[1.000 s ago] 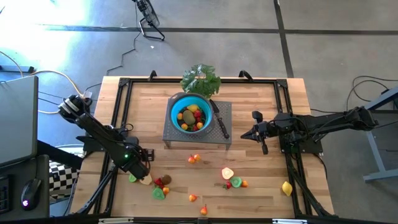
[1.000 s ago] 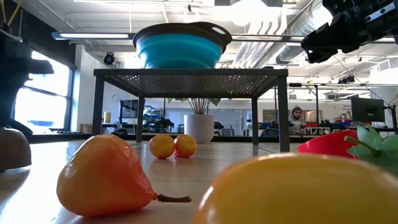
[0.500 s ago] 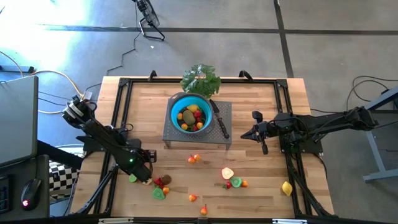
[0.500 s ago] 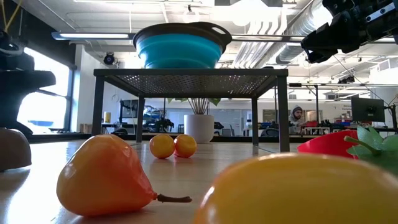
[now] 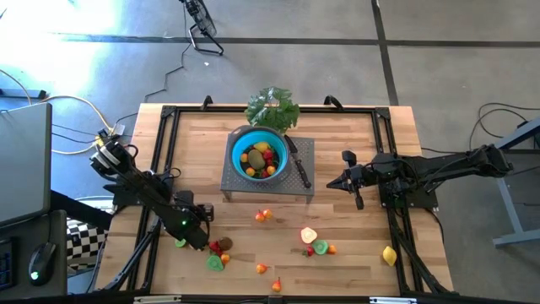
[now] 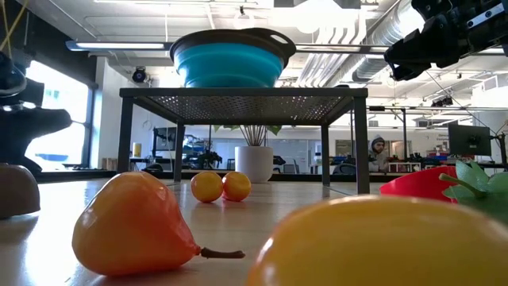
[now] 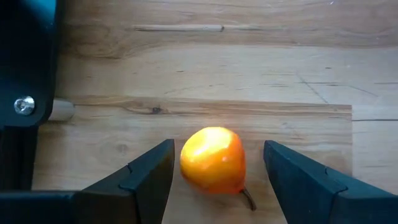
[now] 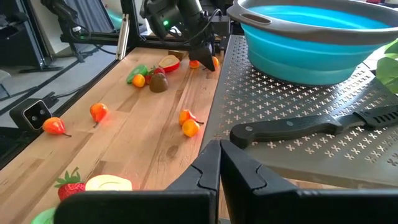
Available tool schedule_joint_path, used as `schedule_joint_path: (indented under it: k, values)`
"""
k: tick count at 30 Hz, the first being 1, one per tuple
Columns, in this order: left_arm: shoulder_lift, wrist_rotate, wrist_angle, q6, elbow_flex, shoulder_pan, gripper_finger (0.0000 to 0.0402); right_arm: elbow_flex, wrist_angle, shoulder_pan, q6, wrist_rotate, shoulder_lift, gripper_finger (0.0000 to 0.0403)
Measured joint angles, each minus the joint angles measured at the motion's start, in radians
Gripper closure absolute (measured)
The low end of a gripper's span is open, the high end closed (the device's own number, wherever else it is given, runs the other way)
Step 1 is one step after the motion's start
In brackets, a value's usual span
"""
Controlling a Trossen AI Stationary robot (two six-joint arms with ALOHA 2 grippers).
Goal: Pick & Place Fruit
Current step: Put the pear into the blue strainer bowl on the shelf
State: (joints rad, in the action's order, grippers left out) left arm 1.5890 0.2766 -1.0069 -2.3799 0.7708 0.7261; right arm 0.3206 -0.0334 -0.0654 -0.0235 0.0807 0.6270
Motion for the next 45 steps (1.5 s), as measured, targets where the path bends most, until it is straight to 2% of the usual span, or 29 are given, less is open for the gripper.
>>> schedule_joint_path:
  k: [15, 25, 29, 45]
  values:
    - [0.011, 0.000, 0.011, -0.003, 0.001, 0.000, 0.0164, 0.000, 0.000, 0.000, 0.000, 0.000, 0.000, 0.0400]
    - [0.012, 0.025, 0.021, 0.000, 0.001, 0.000, 0.0253, 0.000, 0.000, 0.000, 0.000, 0.000, 0.000, 0.0400]
    - [0.012, 0.034, 0.022, 0.000, 0.001, 0.000, 0.0275, 0.000, 0.000, 0.000, 0.000, 0.000, 0.000, 0.0400]
    - [0.008, 0.034, 0.021, 0.001, 0.000, 0.000, 0.0274, 0.000, 0.000, 0.000, 0.000, 0.000, 0.000, 0.0400]
